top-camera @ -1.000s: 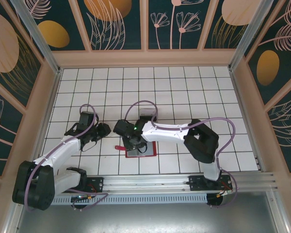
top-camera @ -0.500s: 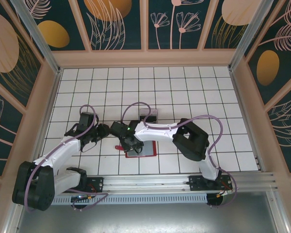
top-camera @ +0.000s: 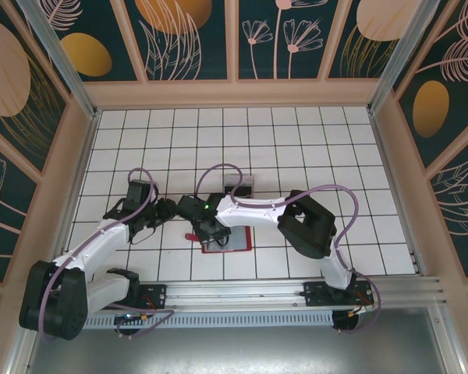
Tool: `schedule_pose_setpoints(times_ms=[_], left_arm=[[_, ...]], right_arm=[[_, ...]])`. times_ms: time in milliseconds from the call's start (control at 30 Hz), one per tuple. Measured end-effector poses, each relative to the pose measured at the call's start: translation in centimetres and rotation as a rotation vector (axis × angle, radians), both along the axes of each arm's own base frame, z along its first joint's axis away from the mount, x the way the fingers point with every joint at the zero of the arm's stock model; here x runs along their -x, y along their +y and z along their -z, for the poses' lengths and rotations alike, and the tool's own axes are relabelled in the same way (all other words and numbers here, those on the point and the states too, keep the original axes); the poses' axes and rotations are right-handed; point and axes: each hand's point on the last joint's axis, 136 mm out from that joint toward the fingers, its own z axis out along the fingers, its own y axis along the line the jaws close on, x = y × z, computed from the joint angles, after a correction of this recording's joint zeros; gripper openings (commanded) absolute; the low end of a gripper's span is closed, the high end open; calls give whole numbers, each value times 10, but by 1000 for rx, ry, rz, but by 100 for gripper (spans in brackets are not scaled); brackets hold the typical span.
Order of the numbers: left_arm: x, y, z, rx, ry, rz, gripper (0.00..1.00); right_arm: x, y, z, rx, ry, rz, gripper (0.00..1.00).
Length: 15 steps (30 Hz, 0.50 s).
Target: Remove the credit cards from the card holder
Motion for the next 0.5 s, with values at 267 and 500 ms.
schedule_pose_setpoints(times_ms=[267,500], left_arm=[[6,-13,-3,64,14,56,27],[22,-41,2,80,48,180,25]], right_arm=[[-1,1,-2,-5,-2,6,4],[-3,11,-18,-86,-18,12,4]])
